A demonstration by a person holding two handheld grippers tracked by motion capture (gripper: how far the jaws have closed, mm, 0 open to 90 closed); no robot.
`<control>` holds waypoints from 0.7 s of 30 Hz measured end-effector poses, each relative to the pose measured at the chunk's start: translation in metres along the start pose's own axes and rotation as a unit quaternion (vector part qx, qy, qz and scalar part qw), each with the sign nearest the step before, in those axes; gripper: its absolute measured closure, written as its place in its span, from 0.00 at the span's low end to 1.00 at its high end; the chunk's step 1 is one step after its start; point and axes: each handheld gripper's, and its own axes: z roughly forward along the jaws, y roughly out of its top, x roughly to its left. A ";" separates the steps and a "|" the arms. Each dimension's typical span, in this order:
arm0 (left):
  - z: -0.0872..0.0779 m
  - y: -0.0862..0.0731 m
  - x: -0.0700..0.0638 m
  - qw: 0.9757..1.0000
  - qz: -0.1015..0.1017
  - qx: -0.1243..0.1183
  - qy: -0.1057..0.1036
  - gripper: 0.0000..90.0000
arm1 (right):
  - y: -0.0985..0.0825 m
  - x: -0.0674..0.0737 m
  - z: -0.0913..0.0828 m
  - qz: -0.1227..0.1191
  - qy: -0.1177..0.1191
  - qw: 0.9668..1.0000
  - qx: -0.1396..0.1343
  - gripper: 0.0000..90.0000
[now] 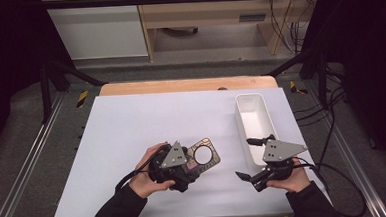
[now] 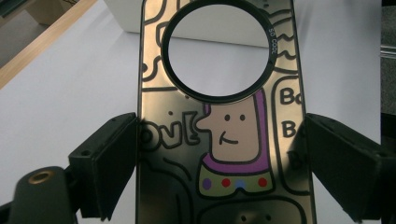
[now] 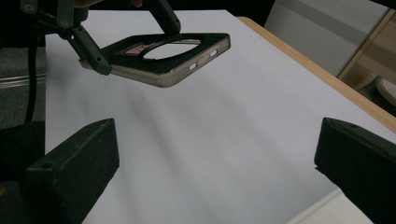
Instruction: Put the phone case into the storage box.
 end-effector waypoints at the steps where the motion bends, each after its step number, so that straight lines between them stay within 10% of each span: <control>1: 0.000 0.000 -0.001 1.000 0.003 0.000 0.000 0.13 | 0.001 0.001 0.002 -0.003 0.003 1.000 0.002 0.01; 21: 0.000 0.012 -0.008 0.999 0.052 0.007 -0.008 0.13 | 0.018 0.012 0.018 -0.057 0.031 0.998 0.023 0.02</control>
